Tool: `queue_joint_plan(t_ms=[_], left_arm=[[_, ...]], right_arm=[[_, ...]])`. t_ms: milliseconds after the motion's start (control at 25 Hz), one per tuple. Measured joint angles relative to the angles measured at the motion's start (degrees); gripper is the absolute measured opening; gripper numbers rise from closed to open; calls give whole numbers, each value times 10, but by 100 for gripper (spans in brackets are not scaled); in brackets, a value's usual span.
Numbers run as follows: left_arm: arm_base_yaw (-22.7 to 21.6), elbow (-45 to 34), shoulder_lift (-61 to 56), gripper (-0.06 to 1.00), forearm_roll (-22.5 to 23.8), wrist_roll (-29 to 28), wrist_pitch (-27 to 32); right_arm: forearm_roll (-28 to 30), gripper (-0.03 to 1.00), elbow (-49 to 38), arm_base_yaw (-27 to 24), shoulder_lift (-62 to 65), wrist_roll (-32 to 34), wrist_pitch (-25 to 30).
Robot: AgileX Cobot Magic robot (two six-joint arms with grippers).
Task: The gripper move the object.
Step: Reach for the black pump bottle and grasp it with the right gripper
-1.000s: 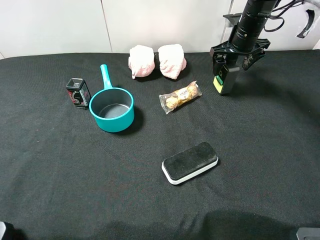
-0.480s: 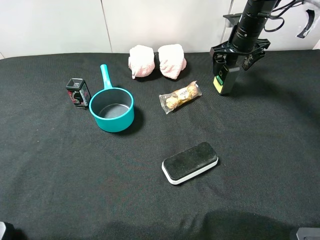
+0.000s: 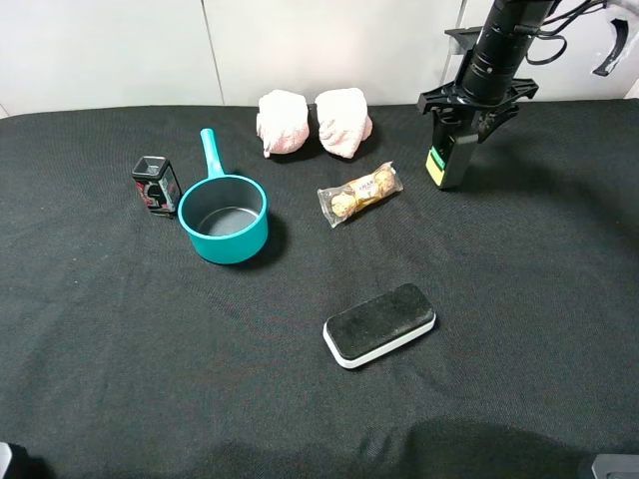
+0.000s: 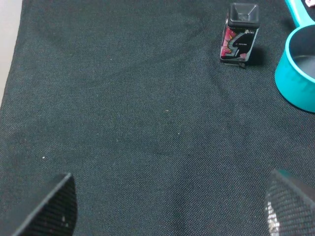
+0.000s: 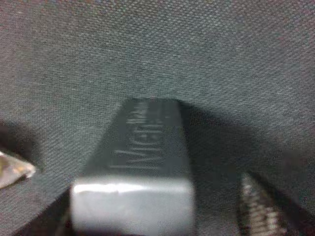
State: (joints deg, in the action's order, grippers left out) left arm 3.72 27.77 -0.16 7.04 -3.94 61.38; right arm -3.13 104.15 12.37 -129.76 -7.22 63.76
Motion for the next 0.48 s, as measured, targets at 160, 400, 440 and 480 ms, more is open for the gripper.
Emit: queue_joint_plan(t_ms=[160,400,440,480], left_arm=[[0,0,0,76,0,0,0],[0,0,0,76,0,0,0],[0,0,0,76,0,0,0],[0,0,0,76,0,0,0]], right_arm=[[-9,30,0,2,0,0,1],[-9,29,1,2,0,0,3],[-9,29,1,2,0,0,3],[-9,29,1,2,0,0,3]])
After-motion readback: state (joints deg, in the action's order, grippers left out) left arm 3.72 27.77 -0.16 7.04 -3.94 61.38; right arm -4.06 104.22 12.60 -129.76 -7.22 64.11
